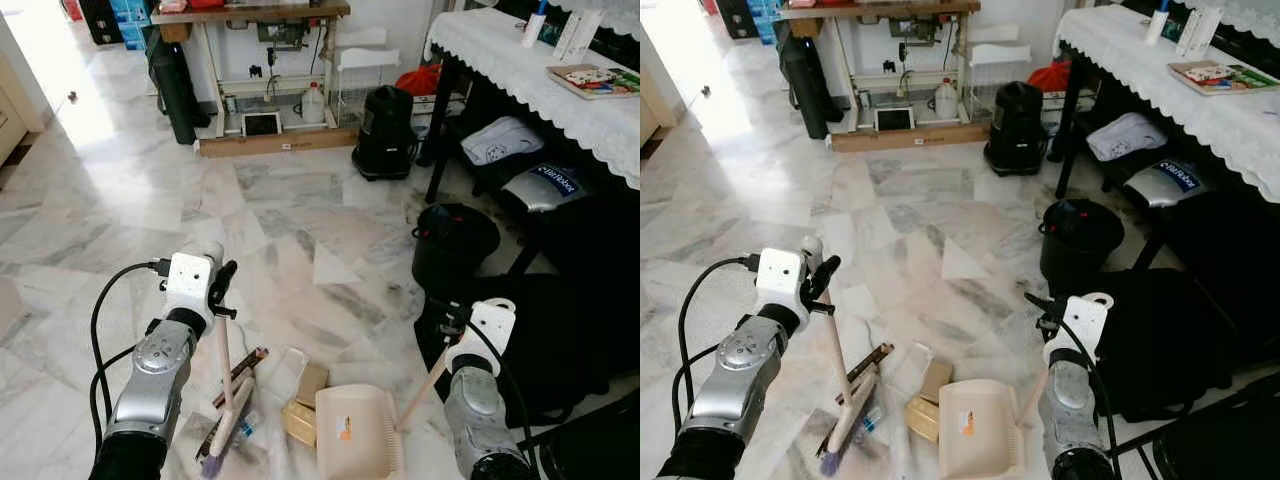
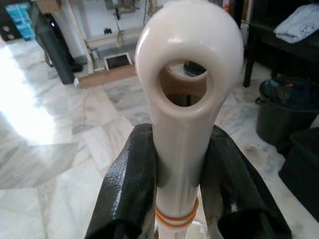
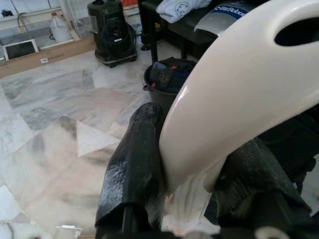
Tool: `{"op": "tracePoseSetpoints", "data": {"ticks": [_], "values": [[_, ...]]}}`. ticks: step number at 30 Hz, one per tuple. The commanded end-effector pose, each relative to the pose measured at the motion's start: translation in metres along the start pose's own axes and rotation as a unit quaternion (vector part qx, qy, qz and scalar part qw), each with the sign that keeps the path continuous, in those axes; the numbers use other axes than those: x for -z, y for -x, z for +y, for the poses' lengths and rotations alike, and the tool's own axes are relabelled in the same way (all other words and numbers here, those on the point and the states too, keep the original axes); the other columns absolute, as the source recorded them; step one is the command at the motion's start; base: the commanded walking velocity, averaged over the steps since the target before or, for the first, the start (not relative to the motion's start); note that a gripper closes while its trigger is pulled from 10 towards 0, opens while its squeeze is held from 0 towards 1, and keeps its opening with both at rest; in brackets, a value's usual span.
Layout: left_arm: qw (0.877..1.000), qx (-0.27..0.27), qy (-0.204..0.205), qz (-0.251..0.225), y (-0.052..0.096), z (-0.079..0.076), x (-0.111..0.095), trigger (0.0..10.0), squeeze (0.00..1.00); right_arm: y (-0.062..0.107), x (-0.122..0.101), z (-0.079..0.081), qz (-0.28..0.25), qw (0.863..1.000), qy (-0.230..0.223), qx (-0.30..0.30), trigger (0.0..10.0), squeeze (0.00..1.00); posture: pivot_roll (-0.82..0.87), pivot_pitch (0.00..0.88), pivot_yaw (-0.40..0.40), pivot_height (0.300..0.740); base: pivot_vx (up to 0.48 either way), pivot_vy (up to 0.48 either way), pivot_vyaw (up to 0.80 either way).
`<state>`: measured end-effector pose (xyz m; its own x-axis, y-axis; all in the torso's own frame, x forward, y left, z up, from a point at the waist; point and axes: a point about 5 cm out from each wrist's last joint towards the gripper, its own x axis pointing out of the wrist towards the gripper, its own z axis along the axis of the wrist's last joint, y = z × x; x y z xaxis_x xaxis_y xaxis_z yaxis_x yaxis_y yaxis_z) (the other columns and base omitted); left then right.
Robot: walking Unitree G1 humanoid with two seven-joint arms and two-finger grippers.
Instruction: Sweep floor
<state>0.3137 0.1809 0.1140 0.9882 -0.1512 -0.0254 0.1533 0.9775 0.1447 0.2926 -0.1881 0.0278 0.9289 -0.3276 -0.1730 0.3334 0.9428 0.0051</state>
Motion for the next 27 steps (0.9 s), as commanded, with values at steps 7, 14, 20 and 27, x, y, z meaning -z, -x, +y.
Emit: {"op": "tracePoseSetpoints", "data": {"ticks": [7,14,20,27], "values": [[1.000,-0.005,-0.009,-0.016,-0.005,0.002,-0.012,10.0,0.00,0.004,-0.002,-0.006,-0.026,1.000,0.000,0.017,10.0,0.00,0.00,0.000,0.024,0.740,0.000,0.000,0.00],[1.000,-0.005,-0.002,-0.019,-0.006,-0.001,-0.013,10.0,0.00,-0.001,-0.026,-0.020,-0.093,0.994,-0.014,0.053,10.0,0.00,-0.02,0.000,0.018,0.740,0.000,0.000,0.00],[1.000,-0.002,0.000,-0.018,-0.007,-0.004,-0.012,10.0,0.00,-0.003,-0.035,-0.026,-0.110,0.992,-0.014,0.054,10.0,0.00,-0.02,0.000,0.009,0.740,0.000,0.000,0.00],[1.000,-0.003,-0.001,-0.019,-0.008,-0.004,-0.013,10.0,0.00,0.001,-0.019,-0.027,-0.074,0.996,-0.001,0.054,10.0,0.00,-0.02,0.000,0.008,0.740,0.000,0.000,0.00]]}}
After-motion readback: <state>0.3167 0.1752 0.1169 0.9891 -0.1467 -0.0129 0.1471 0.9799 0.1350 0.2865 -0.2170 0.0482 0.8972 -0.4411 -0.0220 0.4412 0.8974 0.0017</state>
